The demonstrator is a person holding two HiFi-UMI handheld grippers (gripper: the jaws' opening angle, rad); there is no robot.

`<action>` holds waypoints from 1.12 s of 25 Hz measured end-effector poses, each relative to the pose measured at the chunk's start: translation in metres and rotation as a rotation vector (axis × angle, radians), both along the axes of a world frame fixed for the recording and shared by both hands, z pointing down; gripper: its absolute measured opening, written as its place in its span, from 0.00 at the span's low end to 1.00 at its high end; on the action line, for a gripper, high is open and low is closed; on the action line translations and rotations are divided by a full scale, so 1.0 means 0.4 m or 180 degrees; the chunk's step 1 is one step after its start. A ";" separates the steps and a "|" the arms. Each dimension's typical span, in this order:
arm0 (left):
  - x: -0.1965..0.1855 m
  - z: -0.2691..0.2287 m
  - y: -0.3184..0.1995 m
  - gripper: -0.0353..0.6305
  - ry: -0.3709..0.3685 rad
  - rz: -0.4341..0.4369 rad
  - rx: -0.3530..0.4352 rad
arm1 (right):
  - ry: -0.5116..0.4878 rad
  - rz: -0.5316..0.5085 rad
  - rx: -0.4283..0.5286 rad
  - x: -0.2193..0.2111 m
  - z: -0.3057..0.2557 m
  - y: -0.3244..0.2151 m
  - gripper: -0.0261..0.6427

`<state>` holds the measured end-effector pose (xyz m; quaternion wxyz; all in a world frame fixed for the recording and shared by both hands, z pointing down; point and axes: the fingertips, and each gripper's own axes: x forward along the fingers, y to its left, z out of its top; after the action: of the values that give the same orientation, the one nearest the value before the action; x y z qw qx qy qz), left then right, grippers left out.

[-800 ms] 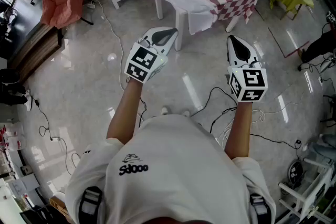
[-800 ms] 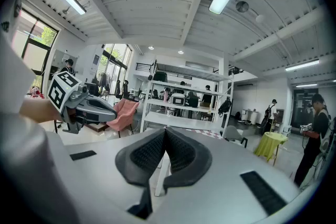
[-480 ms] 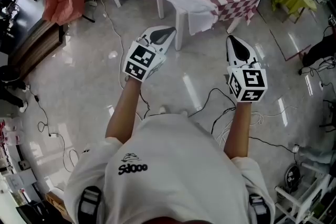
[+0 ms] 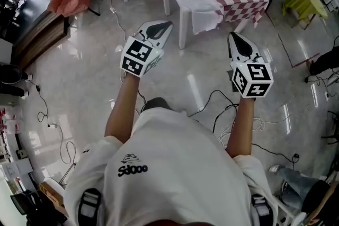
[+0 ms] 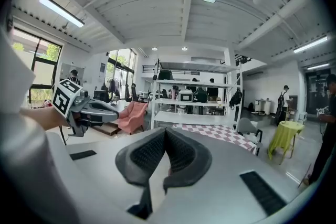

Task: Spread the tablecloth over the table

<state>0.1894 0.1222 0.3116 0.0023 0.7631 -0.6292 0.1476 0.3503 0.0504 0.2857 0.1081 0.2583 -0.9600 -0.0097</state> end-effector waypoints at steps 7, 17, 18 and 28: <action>-0.050 0.057 -0.076 0.10 0.0042 -0.0046 -0.0066 | 0.0100 -0.0074 0.0013 -0.055 0.050 -0.071 0.07; -0.307 0.114 -0.310 0.10 0.0005 0.0016 -0.0069 | -0.0006 -0.0025 0.0066 -0.278 0.063 -0.289 0.07; -0.338 0.108 -0.340 0.10 0.0001 0.0036 -0.0052 | 0.0018 -0.0001 0.0092 -0.308 0.059 -0.318 0.07; -0.570 0.094 -0.597 0.10 0.0040 0.0325 -0.0100 | 0.0161 0.0336 0.0073 -0.524 0.059 -0.552 0.07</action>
<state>-0.0388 -0.1167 0.3491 0.0107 0.7950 -0.5870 0.1525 0.1406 -0.1702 0.3092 0.1298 0.3094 -0.9418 -0.0216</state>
